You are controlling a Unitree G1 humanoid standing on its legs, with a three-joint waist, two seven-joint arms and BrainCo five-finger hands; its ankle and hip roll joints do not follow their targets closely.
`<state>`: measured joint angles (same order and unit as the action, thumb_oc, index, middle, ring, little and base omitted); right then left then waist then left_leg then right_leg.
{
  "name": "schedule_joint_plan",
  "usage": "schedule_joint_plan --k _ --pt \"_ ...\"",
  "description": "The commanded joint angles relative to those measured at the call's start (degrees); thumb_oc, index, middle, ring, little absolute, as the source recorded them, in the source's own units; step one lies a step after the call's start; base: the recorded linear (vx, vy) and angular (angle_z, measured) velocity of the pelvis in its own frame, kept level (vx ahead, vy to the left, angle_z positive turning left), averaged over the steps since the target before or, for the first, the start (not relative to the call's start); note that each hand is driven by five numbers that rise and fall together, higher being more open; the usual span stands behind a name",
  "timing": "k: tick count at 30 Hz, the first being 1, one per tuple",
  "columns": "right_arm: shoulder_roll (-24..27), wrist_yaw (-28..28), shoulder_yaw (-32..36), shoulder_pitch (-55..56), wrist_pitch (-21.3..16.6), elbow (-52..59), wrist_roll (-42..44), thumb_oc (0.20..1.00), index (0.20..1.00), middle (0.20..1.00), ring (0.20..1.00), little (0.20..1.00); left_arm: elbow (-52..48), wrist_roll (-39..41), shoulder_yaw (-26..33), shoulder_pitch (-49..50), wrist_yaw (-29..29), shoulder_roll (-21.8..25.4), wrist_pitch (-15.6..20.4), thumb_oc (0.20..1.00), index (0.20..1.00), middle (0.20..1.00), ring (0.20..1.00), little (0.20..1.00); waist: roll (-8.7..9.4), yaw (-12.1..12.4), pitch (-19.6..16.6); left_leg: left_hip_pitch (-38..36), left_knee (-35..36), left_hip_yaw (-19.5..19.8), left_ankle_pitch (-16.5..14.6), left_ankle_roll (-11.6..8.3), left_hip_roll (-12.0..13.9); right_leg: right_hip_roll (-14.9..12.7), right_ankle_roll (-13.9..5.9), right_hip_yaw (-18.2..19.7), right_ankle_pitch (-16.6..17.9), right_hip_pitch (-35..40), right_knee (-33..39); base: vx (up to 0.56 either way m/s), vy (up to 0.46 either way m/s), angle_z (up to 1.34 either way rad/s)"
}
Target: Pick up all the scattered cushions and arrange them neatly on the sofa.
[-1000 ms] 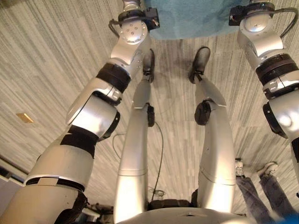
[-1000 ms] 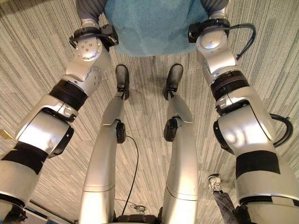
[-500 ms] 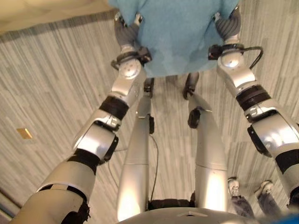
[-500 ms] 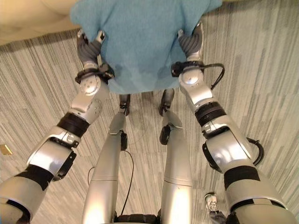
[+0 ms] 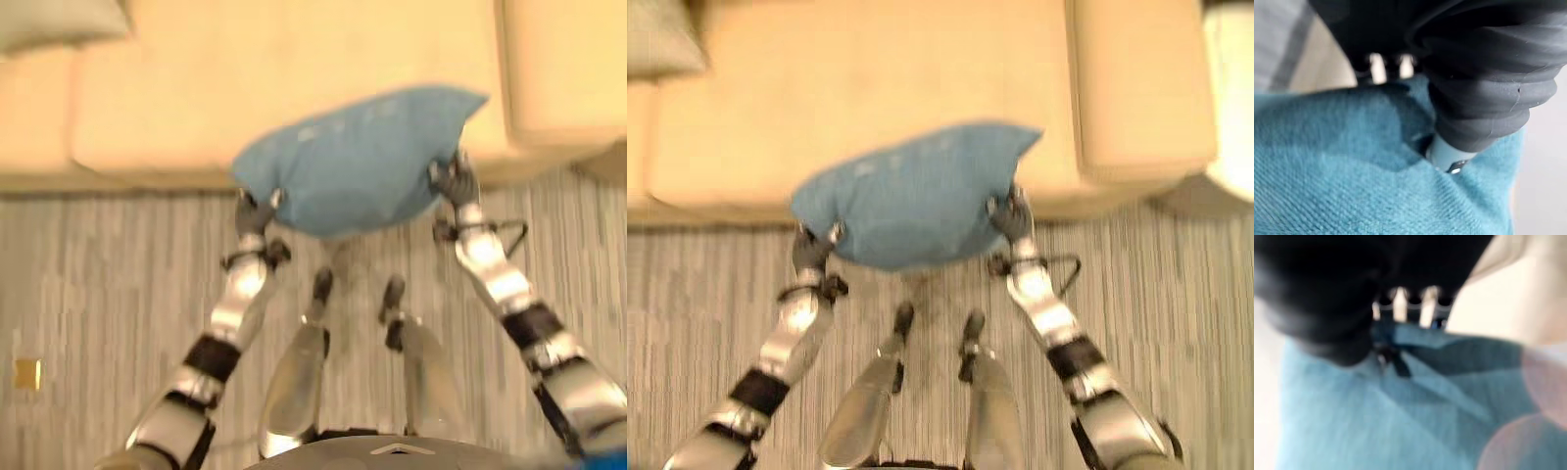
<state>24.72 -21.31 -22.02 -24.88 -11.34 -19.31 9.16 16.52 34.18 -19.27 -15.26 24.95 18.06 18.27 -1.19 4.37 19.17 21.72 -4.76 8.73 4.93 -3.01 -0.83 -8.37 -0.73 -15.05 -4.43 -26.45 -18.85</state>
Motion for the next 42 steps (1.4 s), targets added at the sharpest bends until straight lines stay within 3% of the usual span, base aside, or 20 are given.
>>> schedule_joint_plan --k 1,8,9,12,16,19,22,24,25,27,29,30,32,33,34,35,36,37,39,42 --pt "-4.15 5.66 0.16 -0.35 -4.77 5.63 -2.05 0.200 0.200 0.200 0.200 0.200 -6.67 -6.15 -1.26 -5.95 -7.66 -0.83 2.77 0.200 0.200 0.200 0.200 0.200 2.69 -0.15 -1.14 -4.83 -1.26 3.51 -2.63 -2.89 -0.43 -1.24 -7.96 -2.23 5.11 13.44 11.88 0.16 0.072 0.13" --pt "-5.20 6.38 0.92 2.52 -4.90 6.00 -1.15 0.200 0.200 0.200 0.200 0.200 -7.82 -6.11 -0.86 -3.49 -8.23 -0.92 2.49 0.200 0.200 0.200 0.200 0.200 2.95 0.08 -2.84 -7.53 -0.57 3.57 -3.00 -2.67 -0.68 -1.24 -8.32 -2.61 5.70 16.76 14.38 0.08 0.069 0.06" --pt "-7.10 8.45 3.09 8.58 -4.93 8.93 1.02 0.200 0.200 0.200 0.200 0.200 -11.68 -7.97 1.15 2.32 -9.53 0.60 1.49 0.200 0.200 0.200 0.200 0.200 3.36 0.96 -8.02 -14.06 0.15 2.15 -5.67 -1.41 -1.04 -1.43 -9.25 -1.98 6.93 22.92 17.65 0.27 0.309 -0.04" --pt "-7.80 9.21 3.21 10.29 -4.73 10.43 1.01 0.200 0.200 0.200 0.200 0.200 -12.76 -8.72 1.21 4.07 -9.91 1.21 0.98 0.200 0.200 0.200 0.200 0.200 3.50 1.34 -9.80 -17.03 0.17 1.55 -7.01 -0.47 -1.32 -1.95 -9.51 -1.25 6.60 24.93 16.64 0.19 0.241 -0.35" --pt "-8.90 9.45 3.28 11.06 -4.52 11.92 1.23 0.200 0.200 0.200 0.200 0.200 -13.51 -9.29 0.98 4.57 -9.50 0.91 0.83 0.200 0.200 0.200 0.200 0.200 3.42 1.24 -10.45 -19.15 -0.50 1.19 -8.39 1.17 -2.12 -3.37 -10.23 0.51 7.25 24.25 10.43 0.06 0.180 -0.16" --pt "-9.45 9.66 2.70 10.36 -4.36 12.64 1.51 0.200 0.200 0.200 0.200 0.200 -12.67 -8.85 -0.60 3.45 -9.41 0.86 0.87 0.200 0.200 0.200 0.200 0.200 2.65 0.10 -9.71 -20.64 -2.44 1.86 -9.20 3.13 -2.69 -2.67 -11.02 4.26 10.57 20.07 -2.95 0.00 0.174 -0.04" --pt "-9.69 9.78 2.69 10.07 -4.09 12.93 1.36 0.200 0.200 0.200 0.200 0.200 -12.82 -10.39 -0.69 3.10 -9.12 1.09 0.31 0.200 0.200 0.200 0.200 0.200 2.10 0.11 -9.99 -22.40 -1.93 1.53 -9.55 3.42 -2.36 -2.57 -10.61 3.43 9.81 18.14 -4.91 0.05 0.123 -0.01" --pt "-9.53 9.90 2.82 9.67 -4.02 12.54 1.82 0.200 0.200 0.200 0.200 0.200 -12.87 -10.00 -0.65 3.28 -9.38 0.87 0.33 0.200 0.200 0.200 0.200 0.200 2.29 -0.10 -10.81 -23.77 -0.70 2.17 -8.85 2.99 -2.40 -0.72 -9.54 2.84 8.33 17.47 0.03 0.16 -0.005 -0.10" --pt "-9.16 9.97 2.74 9.14 -4.07 11.96 2.68 0.200 0.200 0.200 0.200 0.200 -12.58 -9.46 -0.72 3.11 -9.82 0.96 0.18 0.200 0.200 0.200 0.200 0.200 3.14 -0.36 -11.15 -24.49 -0.31 2.86 -8.66 2.63 -2.84 0.44 -9.06 2.77 8.04 16.66 7.26 0.15 -0.065 -0.05" --pt "-8.95 9.52 2.47 8.37 -4.12 11.53 2.49 0.200 0.200 0.200 0.200 0.200 -12.20 -9.37 -0.55 3.14 -9.58 0.86 -0.19 0.200 0.200 0.200 0.200 0.200 3.33 -0.37 -11.18 -25.38 -0.38 3.19 -8.96 2.27 -2.64 1.06 -8.98 1.46 8.73 16.87 11.50 0.20 -0.080 0.10" --pt "-8.43 9.25 2.14 8.44 -3.87 11.96 3.03 0.200 0.200 0.200 0.200 0.200 -11.82 -8.86 -0.42 2.87 -9.73 0.71 -0.57 0.200 0.200 0.200 0.200 0.200 3.89 -0.81 -11.50 -25.69 -2.29 4.12 -8.86 1.40 -2.90 2.17 -9.16 3.77 8.49 19.03 13.56 0.26 -0.098 0.40" --pt "-8.24 9.47 2.43 8.45 -4.08 11.92 3.10 0.200 0.200 0.200 0.200 0.200 -11.00 -9.35 -0.75 1.95 -9.84 0.10 -0.53 0.200 0.200 0.200 0.200 0.200 4.00 -1.04 -12.73 -25.79 -4.84 4.51 -7.69 -0.65 -2.04 4.61 -7.84 6.21 7.10 21.99 14.82 0.24 -0.111 0.79" --pt "-7.56 8.54 3.49 8.40 -4.43 12.11 3.84 0.200 0.200 0.200 0.200 0.200 -10.14 -7.96 -1.49 0.42 -10.16 -1.14 -0.27 0.200 0.200 0.200 0.200 0.200 4.22 -1.69 -12.70 -22.36 -12.15 2.56 -4.62 -3.74 -0.95 4.31 -6.83 4.39 6.49 24.70 16.44 0.18 -0.107 0.76" --pt "-7.56 8.55 3.52 8.36 -4.43 12.10 3.85 0.200 0.200 0.200 0.200 0.200 -10.11 -7.96 -1.50 0.36 -10.16 -1.13 -0.26 0.200 0.200 0.200 0.200 0.200 4.34 -1.84 -12.83 -22.07 -12.14 2.68 -4.40 -3.72 -1.12 4.14 -6.87 4.27 6.63 24.51 16.53 0.04 -0.077 0.61" --pt "-7.37 7.87 3.95 8.02 -4.55 12.38 4.47 0.200 0.200 0.200 0.200 0.200 -9.43 -7.93 -1.90 -0.92 -10.10 -1.50 -0.44 0.200 0.200 0.200 0.200 0.200 4.72 -2.40 -12.31 -19.11 -16.63 -0.08 -3.21 -4.16 -0.08 3.81 -6.14 3.83 6.24 25.42 16.86 0.04 -0.119 0.76" --pt "-7.52 7.47 3.55 7.05 -4.72 11.94 4.82 0.200 0.200 0.200 0.200 0.200 -8.73 -7.60 -2.50 -2.23 -9.90 -2.10 -0.42 0.200 0.200 0.200 0.200 0.200 4.92 -2.37 -11.52 -16.73 -18.87 -3.00 -3.55 -2.98 1.00 4.04 -5.07 2.61 5.17 27.15 17.78 0.04 -0.120 0.75" --pt "-7.53 7.46 3.54 7.02 -4.73 11.92 4.82 0.200 0.200 0.200 0.200 0.200 -8.73 -7.61 -2.50 -2.24 -9.89 -2.10 -0.43 0.200 0.200 0.200 0.200 0.200 4.91 -2.39 -11.49 -16.72 -18.95 -2.98 -3.61 -2.97 1.01 4.06 -5.07 2.59 5.17 27.19 17.81 0.12 -0.122 0.53" --pt "-7.41 7.24 4.10 7.24 -4.42 12.29 4.75 0.200 0.200 0.200 0.200 0.200 -8.47 -7.31 -3.00 -2.47 -10.14 -2.39 -0.79 0.200 0.200 0.200 0.200 0.200 5.21 -2.53 -11.63 -14.75 -13.63 -6.23 -5.43 -1.52 1.55 4.12 -5.10 1.50 4.39 28.67 19.14 0.14 -0.058 0.37" --pt "-7.71 7.31 4.35 7.11 -4.51 12.13 5.05 0.200 0.200 0.200 0.200 0.200 -8.09 -7.45 -3.36 -2.97 -10.25 -2.32 -0.94 0.200 0.200 0.200 0.200 0.200 5.71 -2.15 -11.67 -14.02 -11.46 -6.76 -6.74 -0.92 0.94 3.93 -5.36 1.33 4.30 29.25 19.63 0.13 -0.036 0.40" --pt "-8.42 6.74 4.54 6.56 -4.71 11.56 4.89 0.200 0.200 0.200 0.200 0.200 -8.04 -8.44 -3.90 -3.79 -10.23 -2.52 -1.65 0.200 0.200 0.200 0.200 0.200 5.39 -1.69 -12.22 -11.20 -1.51 -9.70 -2.02 -0.34 0.86 5.46 -5.78 1.57 3.81 30.61 20.93 0.20 0.034 0.32"
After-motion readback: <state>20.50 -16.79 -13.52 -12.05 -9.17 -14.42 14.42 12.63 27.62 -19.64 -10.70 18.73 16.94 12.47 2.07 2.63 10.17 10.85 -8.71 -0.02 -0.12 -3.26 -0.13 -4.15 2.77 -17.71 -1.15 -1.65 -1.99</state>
